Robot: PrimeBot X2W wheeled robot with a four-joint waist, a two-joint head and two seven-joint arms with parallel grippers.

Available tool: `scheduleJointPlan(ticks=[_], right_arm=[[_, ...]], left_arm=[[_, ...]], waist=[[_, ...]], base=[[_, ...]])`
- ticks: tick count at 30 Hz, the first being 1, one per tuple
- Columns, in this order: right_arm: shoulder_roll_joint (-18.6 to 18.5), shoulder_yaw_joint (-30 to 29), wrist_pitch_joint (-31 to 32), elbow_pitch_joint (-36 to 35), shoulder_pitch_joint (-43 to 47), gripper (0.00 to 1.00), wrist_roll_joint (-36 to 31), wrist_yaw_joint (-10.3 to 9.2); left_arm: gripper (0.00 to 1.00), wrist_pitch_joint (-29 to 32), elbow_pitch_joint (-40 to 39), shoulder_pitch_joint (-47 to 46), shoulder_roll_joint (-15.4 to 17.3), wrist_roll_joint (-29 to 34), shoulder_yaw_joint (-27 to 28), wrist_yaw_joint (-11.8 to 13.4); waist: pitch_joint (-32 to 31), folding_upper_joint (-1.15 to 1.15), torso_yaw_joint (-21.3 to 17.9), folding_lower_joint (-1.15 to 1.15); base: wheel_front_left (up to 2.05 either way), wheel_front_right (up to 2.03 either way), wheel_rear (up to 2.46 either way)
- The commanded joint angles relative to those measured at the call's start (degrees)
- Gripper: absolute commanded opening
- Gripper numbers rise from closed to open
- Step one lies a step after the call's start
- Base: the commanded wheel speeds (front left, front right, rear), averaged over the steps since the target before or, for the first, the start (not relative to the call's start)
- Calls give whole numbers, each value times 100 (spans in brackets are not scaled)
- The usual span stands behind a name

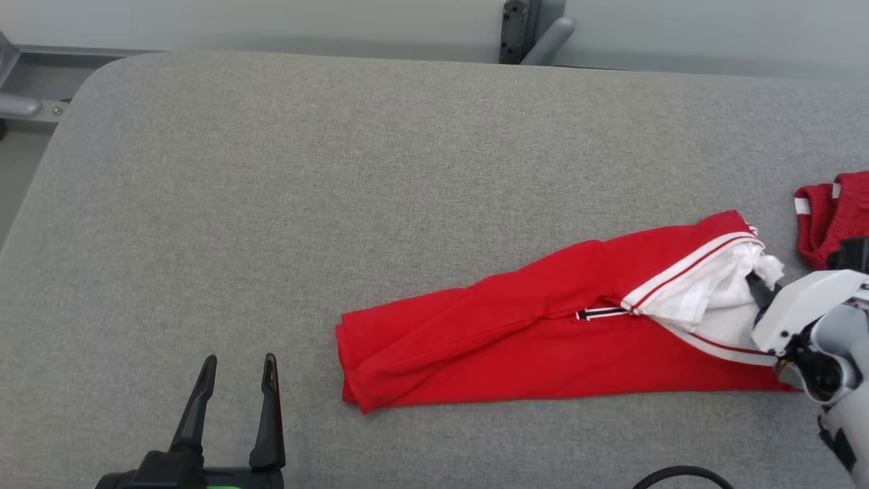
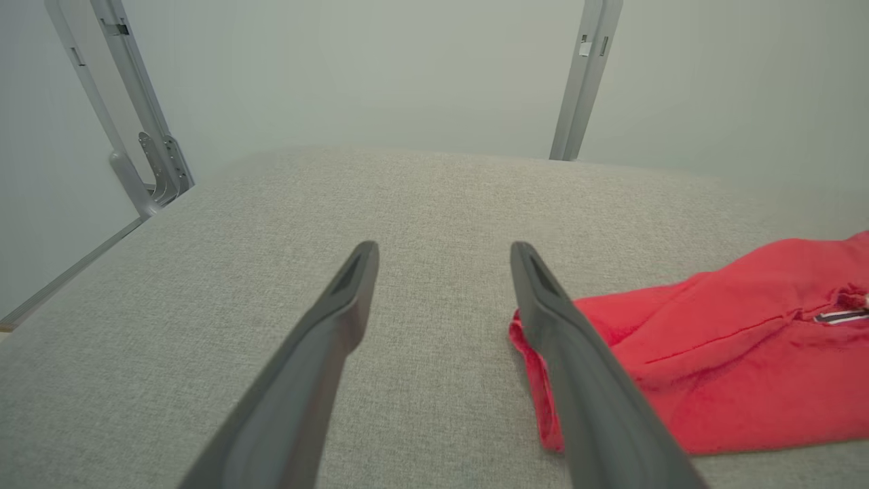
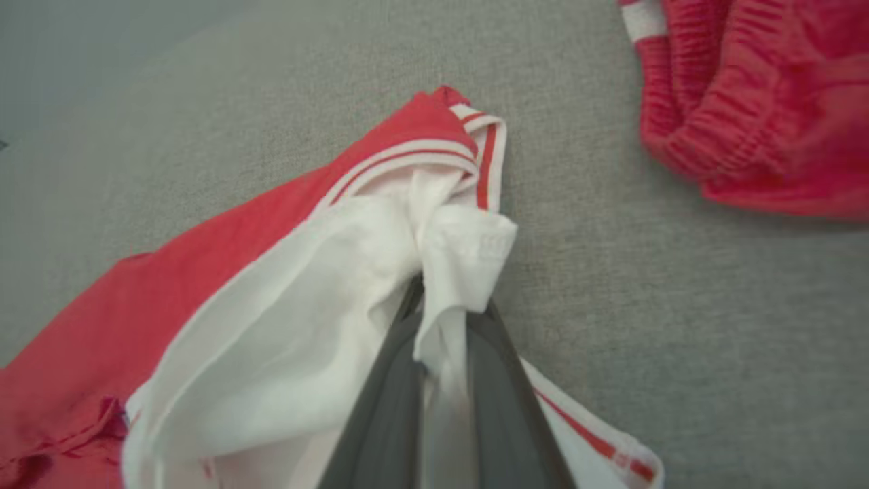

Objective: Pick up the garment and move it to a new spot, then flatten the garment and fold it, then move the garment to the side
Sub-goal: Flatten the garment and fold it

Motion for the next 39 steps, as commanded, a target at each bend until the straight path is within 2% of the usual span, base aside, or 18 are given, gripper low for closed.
scheduleJointPlan(ticks=[1,8,11,12,16,19,21,24,28,31,36,38,39], right_arm=[[-162,-7,15,-84,62,0,110,-5],[-1403,-293,160,-776,314,0,718,-5],[-1748,-369,231,-1106,446,0,729,-2],[-1782,-236,312,-1520,520,0,699,-2],[-1482,372,540,-2589,647,0,559,-2],[-1005,951,706,-3168,743,0,374,-2],[-652,1360,784,-3314,783,0,194,-2],[-84,1781,723,-3164,764,0,-58,-2],[525,1998,457,-2676,643,0,-360,-2],[745,2150,325,-2409,617,0,-474,-2],[860,2283,201,-2187,534,0,-583,-2],[891,2318,117,-2122,510,100,-663,-2],[897,2312,65,-2123,509,100,-699,-2]], left_arm=[[100,0,14,71,4,-48,-1,35],[100,0,-34,184,5,-210,-102,163],[100,0,-55,234,6,-278,-128,188],[100,0,-69,248,6,-302,-108,217],[100,0,-51,250,5,-301,-124,183],[100,0,-33,154,7,-295,-146,161],[100,0,-13,78,6,-292,-186,133],[100,0,59,13,7,-243,-236,77],[100,0,124,-85,7,-154,-213,-18],[100,0,147,-65,7,-118,-147,-29],[100,0,197,22,6,-95,-54,-50],[100,0,215,74,6,-109,-23,-33],[100,0,226,102,6,-126,-17,-17]], waist=[[-133,-1,-132,0],[-337,-1,-322,0],[-351,-1,-371,0],[-338,-1,-425,0],[-292,-1,-513,0],[-246,-1,-528,0],[-204,-1,-511,0],[-154,-1,-448,0],[-137,-1,-309,0],[-148,-1,-250,0],[-168,-1,-237,0],[-188,-1,-265,0],[-200,-1,-283,0]], base=[[0,0,0],[0,0,0],[0,0,0],[0,0,0],[0,0,0],[0,0,0],[0,0,0],[0,0,0],[0,0,0],[0,0,0],[0,0,0],[0,0,0],[0,0,0]])
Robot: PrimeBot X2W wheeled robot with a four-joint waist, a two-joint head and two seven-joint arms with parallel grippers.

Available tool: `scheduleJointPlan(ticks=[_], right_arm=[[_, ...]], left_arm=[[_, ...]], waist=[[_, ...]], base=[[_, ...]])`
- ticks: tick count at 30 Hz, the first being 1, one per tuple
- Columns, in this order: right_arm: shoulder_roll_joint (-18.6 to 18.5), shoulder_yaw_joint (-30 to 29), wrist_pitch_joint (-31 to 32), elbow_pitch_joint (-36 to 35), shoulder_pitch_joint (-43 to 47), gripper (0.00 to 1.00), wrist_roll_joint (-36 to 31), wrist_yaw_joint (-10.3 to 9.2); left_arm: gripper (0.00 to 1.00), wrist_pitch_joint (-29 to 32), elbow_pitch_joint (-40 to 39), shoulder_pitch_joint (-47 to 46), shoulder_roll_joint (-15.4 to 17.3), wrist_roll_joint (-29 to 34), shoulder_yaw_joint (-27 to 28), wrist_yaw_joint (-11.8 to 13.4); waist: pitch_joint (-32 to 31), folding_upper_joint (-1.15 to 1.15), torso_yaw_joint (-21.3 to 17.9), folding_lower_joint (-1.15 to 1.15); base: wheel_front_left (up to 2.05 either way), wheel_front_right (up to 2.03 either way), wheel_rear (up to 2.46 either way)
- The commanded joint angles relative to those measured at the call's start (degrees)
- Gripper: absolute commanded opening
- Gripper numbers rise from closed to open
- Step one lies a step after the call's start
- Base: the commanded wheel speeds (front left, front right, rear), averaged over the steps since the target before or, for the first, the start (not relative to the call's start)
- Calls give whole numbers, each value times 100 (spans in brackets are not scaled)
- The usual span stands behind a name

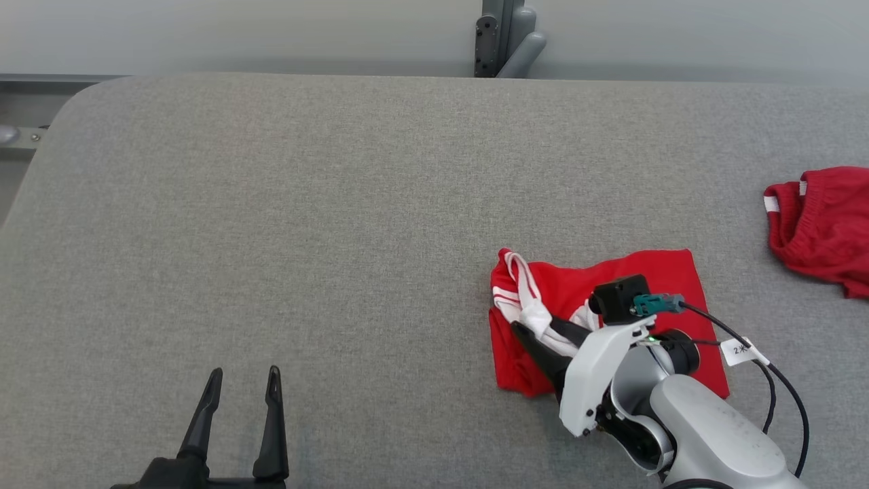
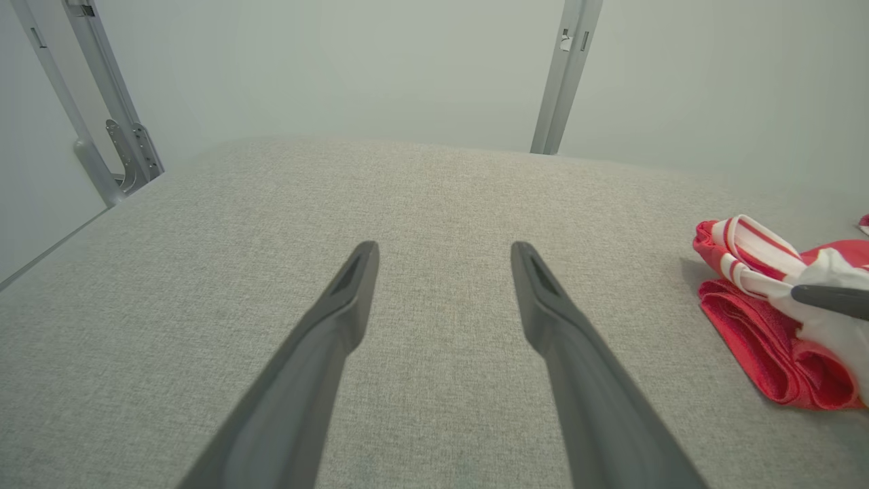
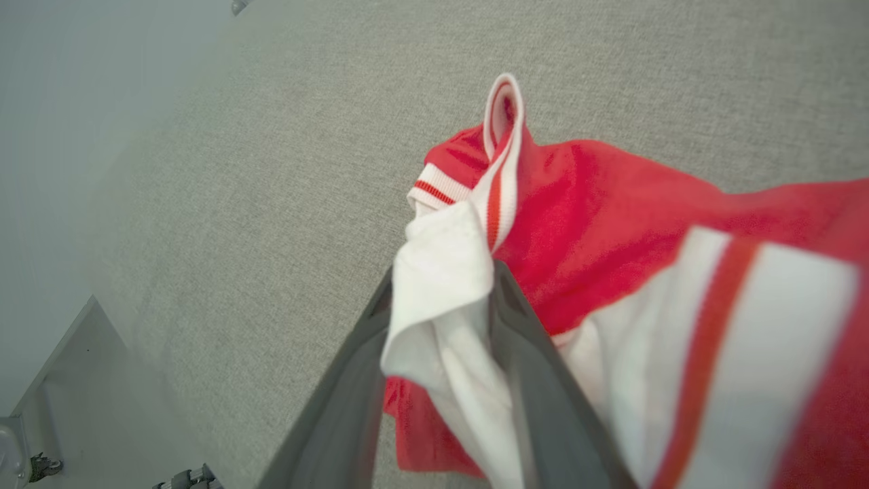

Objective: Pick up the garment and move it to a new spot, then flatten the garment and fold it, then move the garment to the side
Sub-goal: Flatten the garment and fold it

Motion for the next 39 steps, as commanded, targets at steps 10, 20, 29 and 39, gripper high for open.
scheduleJointPlan(ticks=[10,20,29,39], right_arm=[[-363,-1374,-625,-1798,889,100,25,-1],[-254,-2794,-1461,-1709,1984,100,-1049,1],[-103,-2206,-2230,-159,1014,0,-1392,1],[-48,-1210,-2391,1492,-93,0,-1387,-2]], left_arm=[[100,0,-41,315,8,-59,164,126],[100,0,-53,311,9,-75,37,120],[100,0,21,53,10,19,0,11],[100,0,94,-91,10,50,-50,-26]], waist=[[-166,0,-281,0],[-215,0,-568,0],[-73,0,-630,0],[76,0,-335,0]], base=[[0,0,0],[0,0,0],[0,0,0],[0,0,0]])
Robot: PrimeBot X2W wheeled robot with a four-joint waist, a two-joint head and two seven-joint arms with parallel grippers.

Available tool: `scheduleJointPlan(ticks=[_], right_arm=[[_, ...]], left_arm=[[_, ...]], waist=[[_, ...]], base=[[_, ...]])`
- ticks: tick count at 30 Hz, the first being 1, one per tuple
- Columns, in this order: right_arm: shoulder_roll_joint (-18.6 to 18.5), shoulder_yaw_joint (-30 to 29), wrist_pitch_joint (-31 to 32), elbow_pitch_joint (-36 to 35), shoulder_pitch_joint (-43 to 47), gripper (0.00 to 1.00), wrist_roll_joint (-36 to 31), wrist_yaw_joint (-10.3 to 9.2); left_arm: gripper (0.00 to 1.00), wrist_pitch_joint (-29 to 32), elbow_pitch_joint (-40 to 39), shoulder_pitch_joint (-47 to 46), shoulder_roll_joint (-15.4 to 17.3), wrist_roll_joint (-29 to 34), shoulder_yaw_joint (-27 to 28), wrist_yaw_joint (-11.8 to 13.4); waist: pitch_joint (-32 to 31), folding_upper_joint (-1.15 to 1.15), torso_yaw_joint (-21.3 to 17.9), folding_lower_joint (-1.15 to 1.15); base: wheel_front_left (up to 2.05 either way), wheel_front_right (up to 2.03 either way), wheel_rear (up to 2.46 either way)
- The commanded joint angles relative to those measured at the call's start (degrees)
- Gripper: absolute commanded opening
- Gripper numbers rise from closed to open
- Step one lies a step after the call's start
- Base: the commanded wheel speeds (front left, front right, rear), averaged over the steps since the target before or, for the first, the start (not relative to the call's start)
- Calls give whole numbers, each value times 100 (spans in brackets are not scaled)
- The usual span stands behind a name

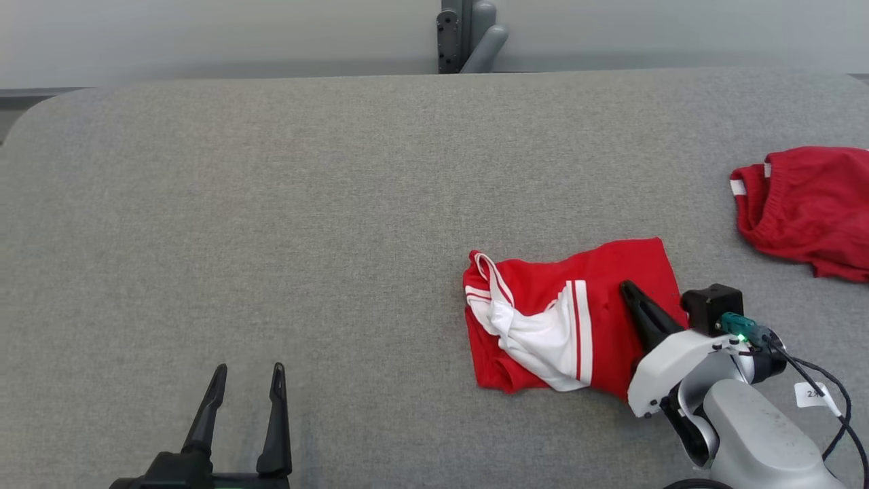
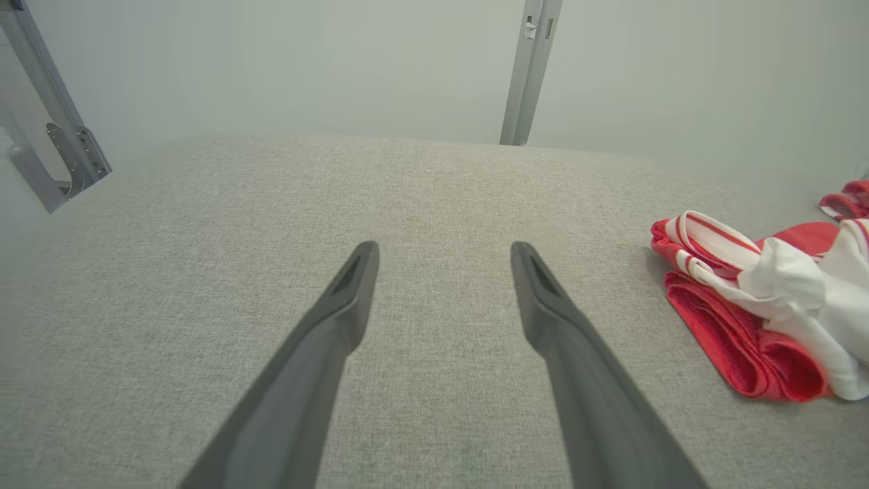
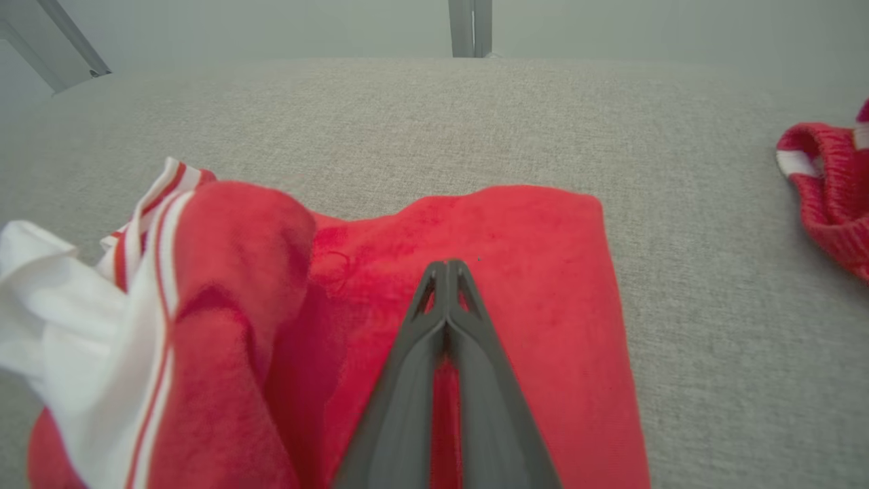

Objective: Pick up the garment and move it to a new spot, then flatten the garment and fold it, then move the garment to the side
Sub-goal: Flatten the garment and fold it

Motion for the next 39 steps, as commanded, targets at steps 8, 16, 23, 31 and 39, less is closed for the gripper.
scheduleJointPlan(ticks=[8,16,23,31,39], right_arm=[[-121,588,-42,-332,217,0,145,-5],[92,1529,-45,-755,464,0,269,-5],[198,2137,-45,-797,339,0,504,-5],[-30,1018,-39,-1756,854,37,84,-5],[-64,-925,-34,-2725,2089,100,-1078,-5]], left_arm=[[100,0,-32,96,9,-57,40,68],[100,0,-64,141,9,-139,26,113],[100,0,-58,234,9,-172,83,147],[100,0,-225,390,9,-283,248,282],[100,0,-201,481,9,-123,380,222]], waist=[[-56,0,325,0],[-169,0,417,0],[-294,0,342,0],[-526,0,106,0],[-649,0,-161,0]], base=[[0,0,0],[0,0,0],[0,0,0],[0,0,0],[0,0,0]])
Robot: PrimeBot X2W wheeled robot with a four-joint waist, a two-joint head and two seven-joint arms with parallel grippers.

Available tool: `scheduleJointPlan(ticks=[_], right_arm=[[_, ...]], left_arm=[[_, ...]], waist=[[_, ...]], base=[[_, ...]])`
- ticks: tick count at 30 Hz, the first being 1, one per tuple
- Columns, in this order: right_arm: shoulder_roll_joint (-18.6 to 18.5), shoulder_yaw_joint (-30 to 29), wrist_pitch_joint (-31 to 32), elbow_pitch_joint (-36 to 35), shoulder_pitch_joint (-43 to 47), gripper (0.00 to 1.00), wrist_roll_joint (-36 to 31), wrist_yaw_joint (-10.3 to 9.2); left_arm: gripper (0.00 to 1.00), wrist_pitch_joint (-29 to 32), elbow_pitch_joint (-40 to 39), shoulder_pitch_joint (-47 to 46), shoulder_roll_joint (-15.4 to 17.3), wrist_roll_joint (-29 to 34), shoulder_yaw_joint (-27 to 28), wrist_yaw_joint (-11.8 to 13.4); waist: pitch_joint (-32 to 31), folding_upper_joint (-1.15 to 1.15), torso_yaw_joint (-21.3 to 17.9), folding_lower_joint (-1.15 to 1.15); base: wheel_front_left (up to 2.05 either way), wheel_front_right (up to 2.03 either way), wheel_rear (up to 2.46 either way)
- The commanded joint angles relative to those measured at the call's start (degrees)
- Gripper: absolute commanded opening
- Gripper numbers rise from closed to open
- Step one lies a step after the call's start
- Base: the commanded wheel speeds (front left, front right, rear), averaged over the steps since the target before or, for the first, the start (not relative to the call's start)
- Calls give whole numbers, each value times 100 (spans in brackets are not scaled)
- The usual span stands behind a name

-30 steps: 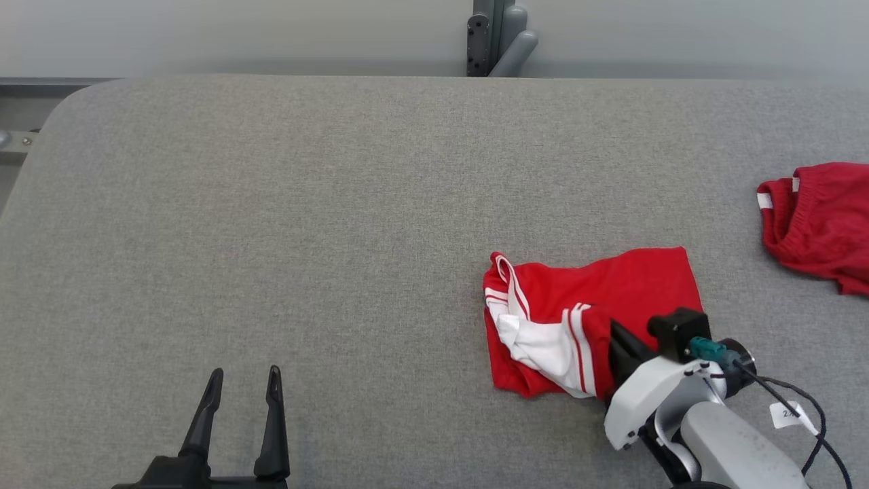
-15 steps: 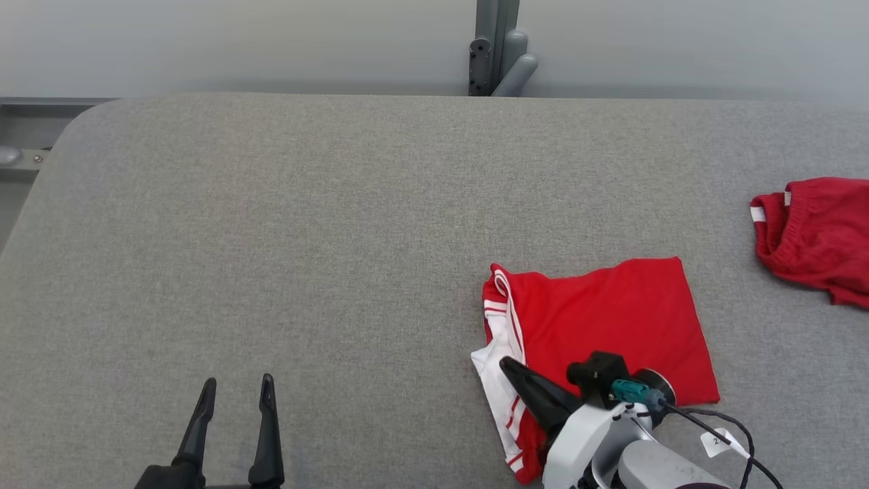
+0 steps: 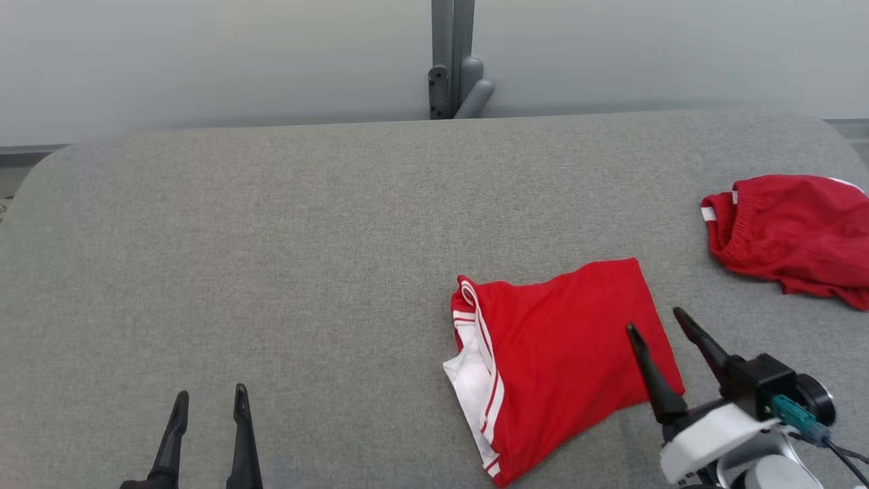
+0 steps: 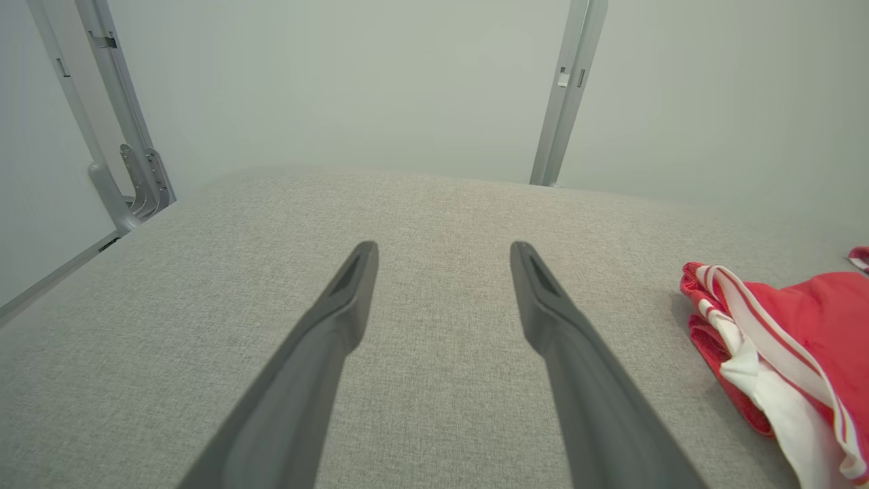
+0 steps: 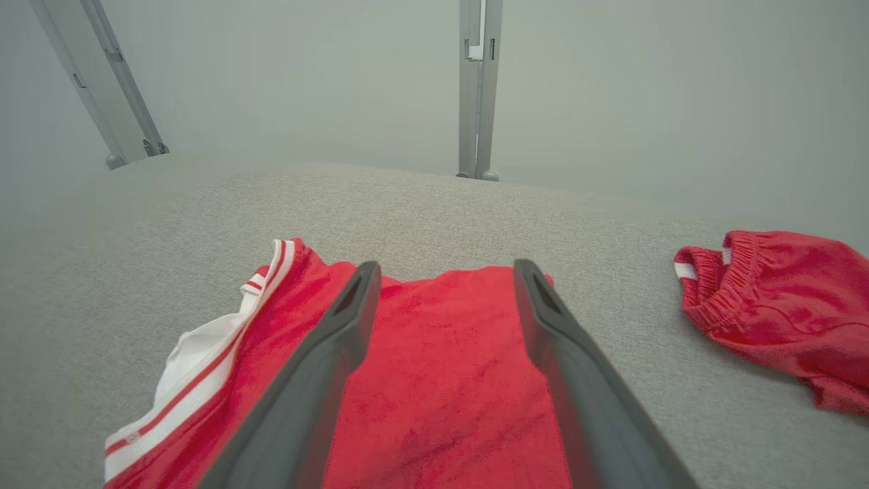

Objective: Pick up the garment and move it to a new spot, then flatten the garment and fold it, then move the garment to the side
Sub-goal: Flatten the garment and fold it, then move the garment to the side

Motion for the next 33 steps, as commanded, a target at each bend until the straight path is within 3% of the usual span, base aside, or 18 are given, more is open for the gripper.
scheduleJointPlan(ticks=[1,6,13,28,33], right_arm=[[-18,-408,-11,-142,371,100,-264,-5],[43,-1112,-11,-360,830,100,-531,-5],[180,-1527,-11,-132,1316,100,-552,-5],[383,-1659,-11,179,1150,100,-288,-5],[23,-1300,200,576,364,100,424,-7]], left_arm=[[100,0,85,121,9,98,17,-50],[100,0,268,116,9,142,70,-116],[100,0,572,159,10,84,133,-252],[100,0,553,35,9,77,65,-281],[100,0,468,-68,9,68,-42,-310]], waist=[[-102,0,-104,0],[-167,0,-139,0],[-290,0,-198,0],[-287,0,-75,0],[-70,0,-6,0]], base=[[0,0,0],[0,0,0],[0,0,0],[0,0,0],[0,0,0]])
